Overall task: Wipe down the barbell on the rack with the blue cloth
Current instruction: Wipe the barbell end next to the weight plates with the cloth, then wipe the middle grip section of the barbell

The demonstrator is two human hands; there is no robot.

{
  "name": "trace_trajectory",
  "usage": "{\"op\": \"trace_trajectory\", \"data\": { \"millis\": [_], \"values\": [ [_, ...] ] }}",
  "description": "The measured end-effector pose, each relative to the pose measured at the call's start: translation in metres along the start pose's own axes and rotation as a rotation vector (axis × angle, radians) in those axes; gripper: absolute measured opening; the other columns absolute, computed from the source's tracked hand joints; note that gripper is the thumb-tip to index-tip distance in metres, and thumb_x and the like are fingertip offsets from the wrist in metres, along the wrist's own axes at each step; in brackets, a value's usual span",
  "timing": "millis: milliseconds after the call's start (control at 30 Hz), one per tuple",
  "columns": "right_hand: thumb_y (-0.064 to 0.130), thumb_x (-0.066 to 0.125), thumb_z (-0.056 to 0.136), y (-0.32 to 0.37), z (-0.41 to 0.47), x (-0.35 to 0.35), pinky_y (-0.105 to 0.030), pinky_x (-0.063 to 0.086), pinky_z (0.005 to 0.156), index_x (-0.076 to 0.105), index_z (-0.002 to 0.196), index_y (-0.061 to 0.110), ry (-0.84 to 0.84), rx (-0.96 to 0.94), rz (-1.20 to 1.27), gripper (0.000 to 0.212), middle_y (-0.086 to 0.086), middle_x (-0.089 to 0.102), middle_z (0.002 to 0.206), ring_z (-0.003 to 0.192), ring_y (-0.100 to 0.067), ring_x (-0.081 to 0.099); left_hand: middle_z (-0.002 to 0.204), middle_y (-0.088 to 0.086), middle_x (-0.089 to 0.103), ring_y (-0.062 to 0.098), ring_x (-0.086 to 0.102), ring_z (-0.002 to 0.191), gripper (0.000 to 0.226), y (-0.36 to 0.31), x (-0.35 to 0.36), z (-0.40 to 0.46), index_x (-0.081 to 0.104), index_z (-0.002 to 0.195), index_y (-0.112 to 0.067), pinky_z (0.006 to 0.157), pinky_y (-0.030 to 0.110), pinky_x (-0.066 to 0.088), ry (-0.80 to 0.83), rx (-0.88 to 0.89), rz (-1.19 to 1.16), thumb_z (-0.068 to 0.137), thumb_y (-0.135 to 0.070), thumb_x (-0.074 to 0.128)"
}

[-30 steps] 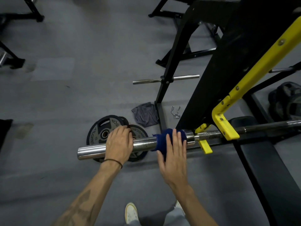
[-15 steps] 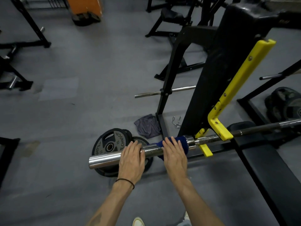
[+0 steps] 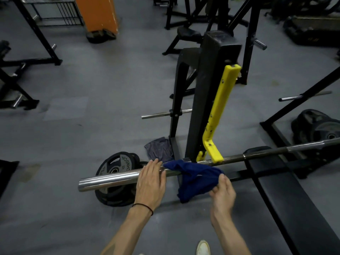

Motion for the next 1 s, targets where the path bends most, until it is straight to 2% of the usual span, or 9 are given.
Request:
{"op": "trace_trajectory", "data": {
  "millis": [467,600,700,733,767,800,833,900,1000],
  "values": [
    [0.023,0.050,0.109,0.117,0.111,-0.079,-0.025,0.048,0.060,0.069,0.088,0.026,0.047,-0.203,-0.094,0.028,0.012,0.066,0.070,0.070,-0.011,0.058,0.139,0.010,0.058,0.027,0.051,0.133,0.055,-0.089,0.055,0.020,0.060,0.132,-0.009,0.115,0.045,0.038,-0.006,-0.029,0.136,0.099,-0.042,0.030],
    [0.024,0.050,0.109,0.145,0.116,-0.065,-0.019,0.041,0.064,0.066,0.088,0.026,0.088,-0.470,-0.306,0.026,0.003,0.058,0.076,0.068,-0.002,0.049,0.147,0.007,0.051,0.024,0.042,0.140,0.065,-0.093,0.057,0.028,0.053,0.140,-0.012,0.120,0.043,0.030,0.029,-0.059,0.161,0.097,-0.049,0.019],
    [0.027,0.047,0.107,0.124,0.101,-0.037,-0.014,0.045,0.061,0.064,0.107,0.025,0.320,-0.597,-0.595,0.017,0.006,0.062,0.075,0.064,0.001,0.057,0.145,0.009,0.053,0.025,0.045,0.138,0.064,-0.092,0.062,0.030,0.055,0.138,-0.012,0.119,0.043,0.032,0.028,-0.058,0.179,0.098,-0.047,0.021],
    [0.033,0.045,0.106,0.104,0.098,-0.026,-0.019,0.051,0.065,0.063,0.116,0.031,0.444,-0.579,-0.731,0.020,0.003,0.068,0.083,0.070,0.002,0.062,0.144,0.009,0.054,0.025,0.046,0.137,0.063,-0.089,0.064,0.030,0.056,0.137,-0.012,0.118,0.043,0.033,0.028,-0.055,0.183,0.098,-0.047,0.022],
    [0.040,0.043,0.106,0.080,0.099,-0.017,-0.026,0.055,0.082,0.060,0.127,0.034,0.579,-0.566,-0.903,0.029,0.002,0.073,0.105,0.091,0.003,0.066,0.144,0.009,0.055,0.025,0.046,0.137,0.063,-0.086,0.066,0.031,0.056,0.137,-0.012,0.118,0.043,0.033,0.032,-0.055,0.187,0.098,-0.047,0.022],
    [0.047,0.038,0.106,0.055,0.099,-0.010,-0.031,0.045,0.108,0.056,0.139,0.032,0.707,-0.600,-1.112,0.041,0.003,0.065,0.135,0.123,-0.002,0.058,0.144,0.008,0.054,0.024,0.046,0.138,0.063,-0.082,0.068,0.032,0.056,0.137,-0.012,0.119,0.042,0.032,0.037,-0.058,0.192,0.098,-0.047,0.022],
    [0.052,0.030,0.105,0.031,0.101,-0.006,-0.032,0.019,0.125,0.049,0.149,0.028,0.810,-0.675,-1.302,0.053,0.004,0.047,0.155,0.148,-0.009,0.035,0.145,0.007,0.053,0.024,0.045,0.138,0.063,-0.079,0.070,0.033,0.055,0.138,-0.013,0.119,0.042,0.031,0.045,-0.064,0.197,0.097,-0.048,0.021],
    [0.059,0.012,0.103,-0.003,0.103,-0.005,-0.033,-0.014,0.125,0.032,0.159,0.025,0.932,-0.756,-1.536,0.069,0.003,0.018,0.170,0.158,-0.015,-0.002,0.147,0.006,0.052,0.023,0.043,0.140,0.064,-0.073,0.075,0.037,0.054,0.139,-0.014,0.120,0.041,0.030,0.057,-0.072,0.206,0.097,-0.048,0.019],
    [0.053,0.021,0.106,-0.010,0.108,-0.008,-0.040,-0.006,0.127,0.044,0.153,0.023,0.838,-0.901,-1.550,0.061,-0.003,0.031,0.166,0.157,-0.021,0.007,0.146,0.007,0.053,0.024,0.044,0.139,0.065,-0.067,0.081,0.043,0.055,0.138,-0.014,0.119,0.041,0.031,0.057,-0.063,0.212,0.097,-0.048,0.018]
  ]
}}
Point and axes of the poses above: each hand's wrist, its own z-axis towards the middle knuckle, its own x-axis out of the palm, y = z × x, the point moved 4 cm from there along z, towards the middle knuckle
